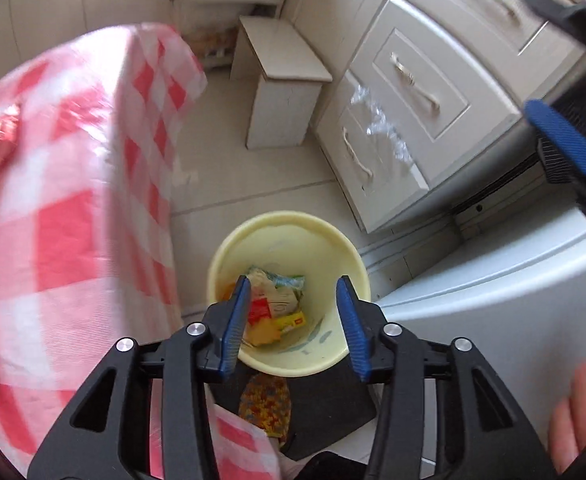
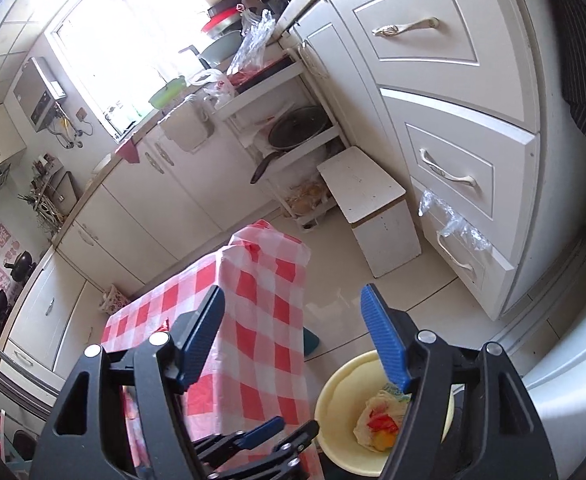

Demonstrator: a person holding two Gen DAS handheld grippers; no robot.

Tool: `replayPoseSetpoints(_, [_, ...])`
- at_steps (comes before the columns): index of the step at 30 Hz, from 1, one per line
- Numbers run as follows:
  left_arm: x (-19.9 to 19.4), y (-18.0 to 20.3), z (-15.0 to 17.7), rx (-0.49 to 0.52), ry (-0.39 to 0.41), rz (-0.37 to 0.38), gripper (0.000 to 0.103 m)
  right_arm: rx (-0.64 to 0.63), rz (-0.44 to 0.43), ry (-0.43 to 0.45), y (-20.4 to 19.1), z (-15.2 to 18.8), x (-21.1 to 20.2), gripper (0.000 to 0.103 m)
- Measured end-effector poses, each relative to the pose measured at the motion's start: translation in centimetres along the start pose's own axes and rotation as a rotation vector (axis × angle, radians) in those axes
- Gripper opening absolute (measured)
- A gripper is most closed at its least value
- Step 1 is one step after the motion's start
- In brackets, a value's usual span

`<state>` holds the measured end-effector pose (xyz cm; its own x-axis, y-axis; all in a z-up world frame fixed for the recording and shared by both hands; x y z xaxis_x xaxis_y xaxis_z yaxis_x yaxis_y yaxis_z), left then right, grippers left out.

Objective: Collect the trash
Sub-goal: 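Grasp the red wrapper with the right tool while the left tool grasps an orange peel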

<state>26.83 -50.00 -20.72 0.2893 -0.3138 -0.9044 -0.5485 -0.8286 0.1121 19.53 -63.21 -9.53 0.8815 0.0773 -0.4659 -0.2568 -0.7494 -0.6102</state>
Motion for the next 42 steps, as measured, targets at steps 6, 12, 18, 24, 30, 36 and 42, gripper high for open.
replayPoseSetpoints(6, [-8.1, -9.3, 1.9, -0.076, 0.145, -0.089, 0.048, -0.022, -0.046, -0.024, -2.7, 0.7, 1.3, 0.071])
replayPoseSetpoints(12, [-13.2, -25.1, 4.8, -0.322, 0.198, -0.285, 0.052, -0.001, -0.135, -0.147, -5.1, 2.8, 4.3, 0.072])
replayPoseSetpoints(18, [-12.4, -36.5, 6.5, -0.519, 0.113, -0.442, 0.053, -0.061, -0.192, -0.275, -10.2, 5.9, 8.1, 0.072])
replayPoseSetpoints(24, [-8.6, -39.0, 5.6, -0.516, 0.035, -0.440, 0.054, -0.201, -0.166, -0.364, -15.0, 8.8, 13.9, 0.075])
replayPoseSetpoints(30, [-6.6, -40.6, 4.8, -0.521, 0.019, -0.383, 0.054, -0.163, -0.141, -0.392, -15.7, 10.2, 19.5, 0.077])
replayPoseSetpoints(36, [-6.2, -40.9, 4.4, -0.515, 0.009, -0.319, 0.054, -0.152, -0.086, -0.404, -14.9, 10.6, 24.1, 0.079])
replayPoseSetpoints(42, [-5.5, -41.5, 3.9, -0.520, -0.015, -0.282, 0.054, -0.151, -0.080, -0.418, -15.1, 10.8, 26.4, 0.079])
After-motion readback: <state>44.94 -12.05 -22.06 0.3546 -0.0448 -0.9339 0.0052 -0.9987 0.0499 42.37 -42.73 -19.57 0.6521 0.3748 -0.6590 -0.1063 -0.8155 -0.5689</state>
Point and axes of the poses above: each gripper's, at about its wrist camera, not at the fingertips, and x roughly the way its jaws point, y to its right, z to its underside, the point moved 3 cm from there along x, roughly the way its jaws point, and after that the axes turned 11 degrees about -z, right-handed, at the moved point
